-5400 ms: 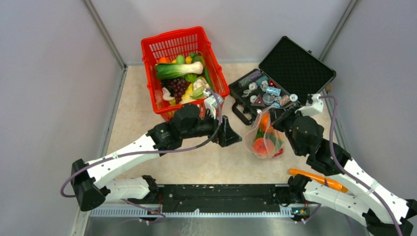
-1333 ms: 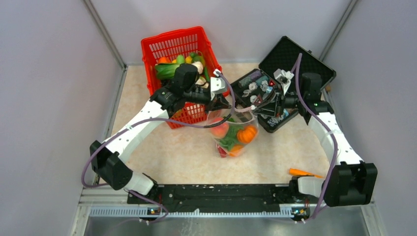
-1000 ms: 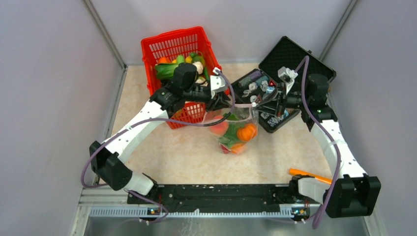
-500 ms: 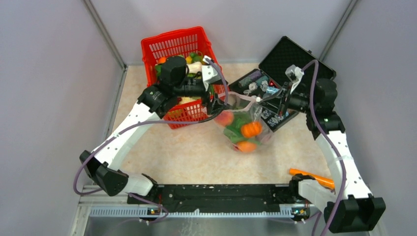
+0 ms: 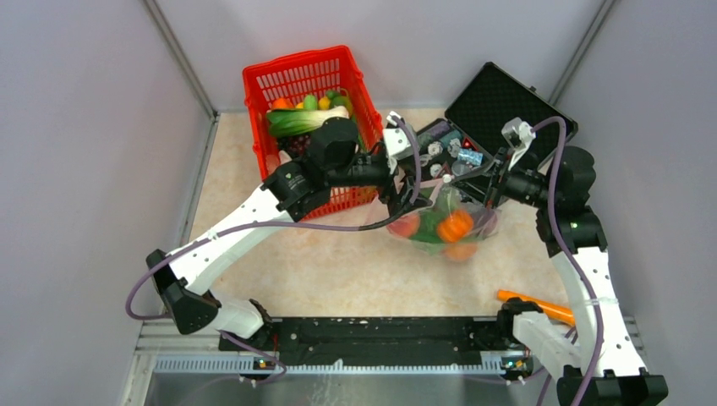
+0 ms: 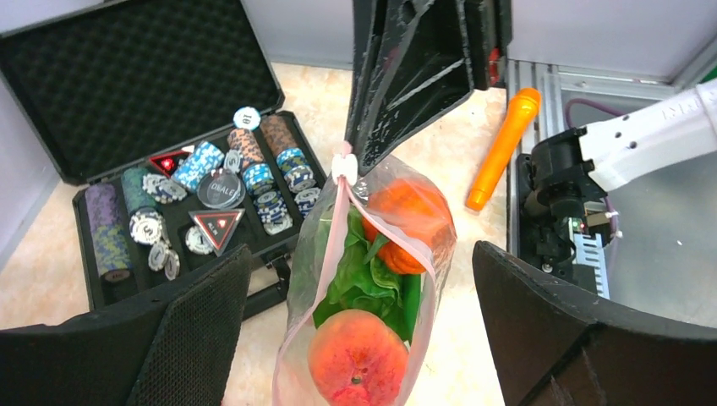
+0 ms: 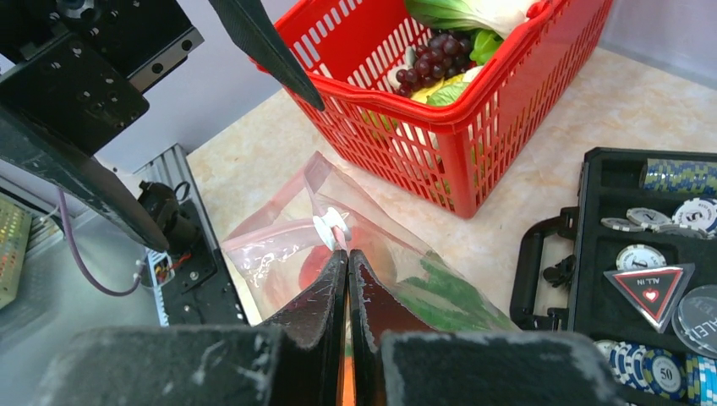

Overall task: Place the food in the zip-top bag and seal the zipper
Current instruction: Zip the zipper food storage bag at the center of the board.

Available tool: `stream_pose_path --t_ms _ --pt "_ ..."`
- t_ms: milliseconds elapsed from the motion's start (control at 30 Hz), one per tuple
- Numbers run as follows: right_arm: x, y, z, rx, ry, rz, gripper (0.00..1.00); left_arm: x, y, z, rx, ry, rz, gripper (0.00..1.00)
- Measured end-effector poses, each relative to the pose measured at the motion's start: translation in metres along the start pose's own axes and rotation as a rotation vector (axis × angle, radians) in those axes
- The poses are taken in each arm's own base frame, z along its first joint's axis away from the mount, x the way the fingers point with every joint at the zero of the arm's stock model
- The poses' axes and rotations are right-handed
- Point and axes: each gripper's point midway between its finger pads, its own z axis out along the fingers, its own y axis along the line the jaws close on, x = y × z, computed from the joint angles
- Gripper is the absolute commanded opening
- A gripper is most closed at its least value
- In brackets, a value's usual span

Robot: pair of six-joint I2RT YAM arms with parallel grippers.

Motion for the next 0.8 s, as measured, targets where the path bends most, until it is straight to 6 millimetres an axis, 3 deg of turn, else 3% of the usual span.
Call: stream_pose_path --t_ms 433,567,800 --pt "0.002 -0.01 -0.001 0.065 0.005 0.024 0.0 0.041 -0.002 0.025 -0.084 0.056 -0.249 0.97" --pt "0.003 -0.011 -0.001 0.068 0.008 0.029 0.0 0.047 0.0 0.03 -0.102 0.069 -0.275 0.71" --pt "0.006 -0.012 -0.001 0.081 0.017 0.039 0.0 0.075 0.008 0.032 -0.168 0.13 -0.275 0.42"
